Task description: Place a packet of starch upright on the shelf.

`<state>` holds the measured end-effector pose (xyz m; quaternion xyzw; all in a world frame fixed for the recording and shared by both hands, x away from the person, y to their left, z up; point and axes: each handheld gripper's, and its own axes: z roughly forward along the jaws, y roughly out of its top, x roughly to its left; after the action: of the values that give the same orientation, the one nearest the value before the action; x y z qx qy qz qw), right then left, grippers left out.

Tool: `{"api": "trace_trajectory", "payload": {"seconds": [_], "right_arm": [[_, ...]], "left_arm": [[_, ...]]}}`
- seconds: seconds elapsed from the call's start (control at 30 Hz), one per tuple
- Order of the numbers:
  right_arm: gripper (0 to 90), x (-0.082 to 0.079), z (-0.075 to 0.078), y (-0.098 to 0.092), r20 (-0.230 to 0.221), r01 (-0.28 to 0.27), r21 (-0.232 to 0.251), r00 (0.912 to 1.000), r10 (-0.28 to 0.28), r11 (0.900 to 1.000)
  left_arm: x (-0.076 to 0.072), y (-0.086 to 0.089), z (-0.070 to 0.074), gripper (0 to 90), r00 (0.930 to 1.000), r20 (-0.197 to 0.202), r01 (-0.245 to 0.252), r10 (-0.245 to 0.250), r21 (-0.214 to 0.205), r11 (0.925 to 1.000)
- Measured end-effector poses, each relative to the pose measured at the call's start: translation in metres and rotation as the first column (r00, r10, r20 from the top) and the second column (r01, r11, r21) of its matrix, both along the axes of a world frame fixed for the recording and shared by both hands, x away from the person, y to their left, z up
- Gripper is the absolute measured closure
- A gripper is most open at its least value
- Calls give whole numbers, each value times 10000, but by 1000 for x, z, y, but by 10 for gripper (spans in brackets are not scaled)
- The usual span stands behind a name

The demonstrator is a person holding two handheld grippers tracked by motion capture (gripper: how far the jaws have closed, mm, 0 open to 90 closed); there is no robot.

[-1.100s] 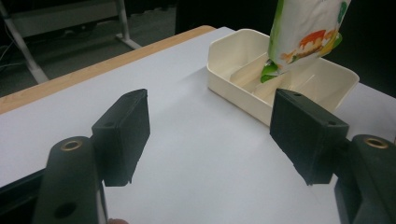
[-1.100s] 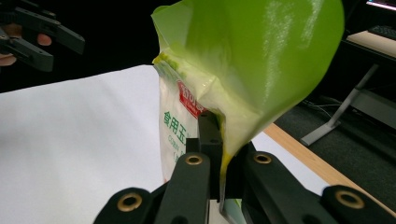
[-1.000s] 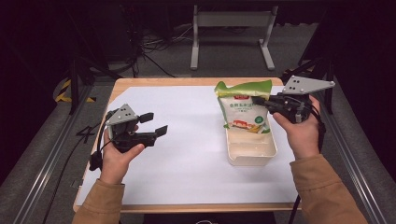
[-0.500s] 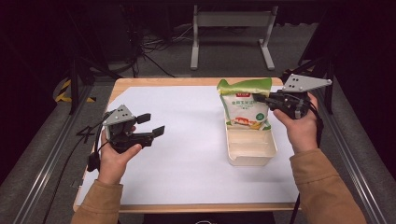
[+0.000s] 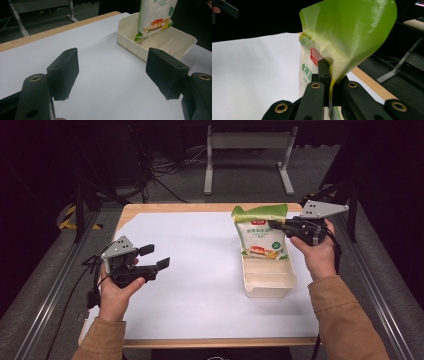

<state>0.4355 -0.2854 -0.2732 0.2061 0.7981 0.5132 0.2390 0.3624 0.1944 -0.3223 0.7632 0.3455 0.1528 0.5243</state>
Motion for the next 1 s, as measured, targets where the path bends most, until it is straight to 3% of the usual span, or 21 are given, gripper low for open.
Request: {"api": "trace_trajectory", "payload": {"seconds": [0.73, 1.0], "right_arm": [[889, 19, -25, -1, -493, -274, -112, 9984, 268, 9996], [887, 19, -36, -2, -680, -315, 157, 9972, 325, 9994]], "left_arm": [[0, 4, -3, 277, 9999, -108, -84, 84, 28, 10000], [1, 4, -4, 277, 9998, -170, -50, 51, 55, 10000]]}}
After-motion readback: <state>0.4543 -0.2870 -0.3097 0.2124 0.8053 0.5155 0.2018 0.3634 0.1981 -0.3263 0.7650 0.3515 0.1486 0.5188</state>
